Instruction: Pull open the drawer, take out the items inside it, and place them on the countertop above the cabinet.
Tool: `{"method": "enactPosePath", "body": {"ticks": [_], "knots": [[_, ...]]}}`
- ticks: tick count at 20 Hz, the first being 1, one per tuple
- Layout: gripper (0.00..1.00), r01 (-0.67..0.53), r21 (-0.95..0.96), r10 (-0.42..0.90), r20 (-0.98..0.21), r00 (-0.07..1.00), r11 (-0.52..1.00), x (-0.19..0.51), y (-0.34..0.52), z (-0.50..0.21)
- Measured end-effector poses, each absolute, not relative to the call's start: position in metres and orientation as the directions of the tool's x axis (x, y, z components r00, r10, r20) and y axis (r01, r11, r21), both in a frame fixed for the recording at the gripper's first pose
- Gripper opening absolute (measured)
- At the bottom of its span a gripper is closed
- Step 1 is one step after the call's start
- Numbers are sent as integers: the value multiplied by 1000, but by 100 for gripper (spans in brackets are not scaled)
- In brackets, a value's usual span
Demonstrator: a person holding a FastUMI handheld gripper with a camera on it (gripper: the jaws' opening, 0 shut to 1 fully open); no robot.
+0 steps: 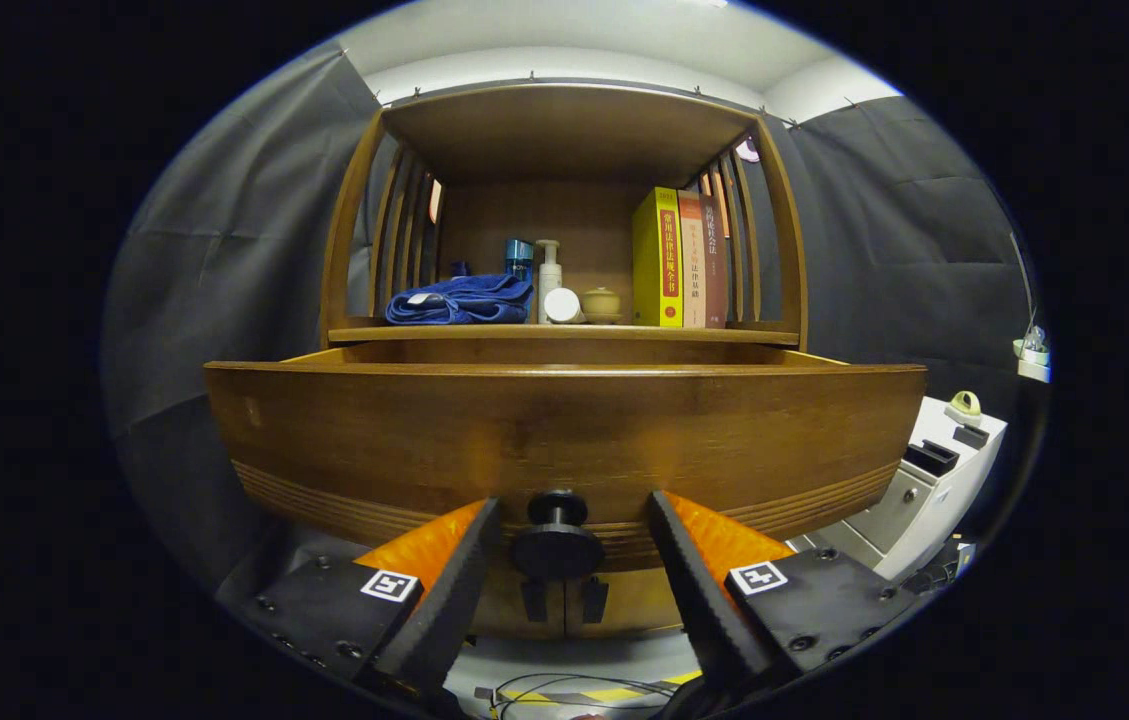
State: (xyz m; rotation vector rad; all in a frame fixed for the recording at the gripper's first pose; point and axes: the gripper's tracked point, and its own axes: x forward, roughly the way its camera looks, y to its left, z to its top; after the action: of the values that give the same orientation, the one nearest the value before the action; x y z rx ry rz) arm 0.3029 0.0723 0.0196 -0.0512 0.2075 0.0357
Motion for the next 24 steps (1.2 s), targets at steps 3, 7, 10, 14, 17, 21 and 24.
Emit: {"method": "enactPosePath", "body": {"ticks": [3, 7, 10, 14, 17, 21, 24], "knots": [[98, -38, -40, 28, -227, 974, 998, 309, 73, 19], [98, -42, -45, 30, -247, 969, 998, 329, 74, 20], [98, -46, -60, 31, -240, 970, 997, 349, 74, 24], [98, -42, -30, 33, -252, 967, 999, 370, 77, 23], [98, -43, -35, 32, -259, 965, 998, 389, 78, 23], [98, -45, -37, 33, -269, 963, 998, 412, 79, 22], [98, -45, -36, 34, -269, 963, 998, 423, 80, 21]]}}
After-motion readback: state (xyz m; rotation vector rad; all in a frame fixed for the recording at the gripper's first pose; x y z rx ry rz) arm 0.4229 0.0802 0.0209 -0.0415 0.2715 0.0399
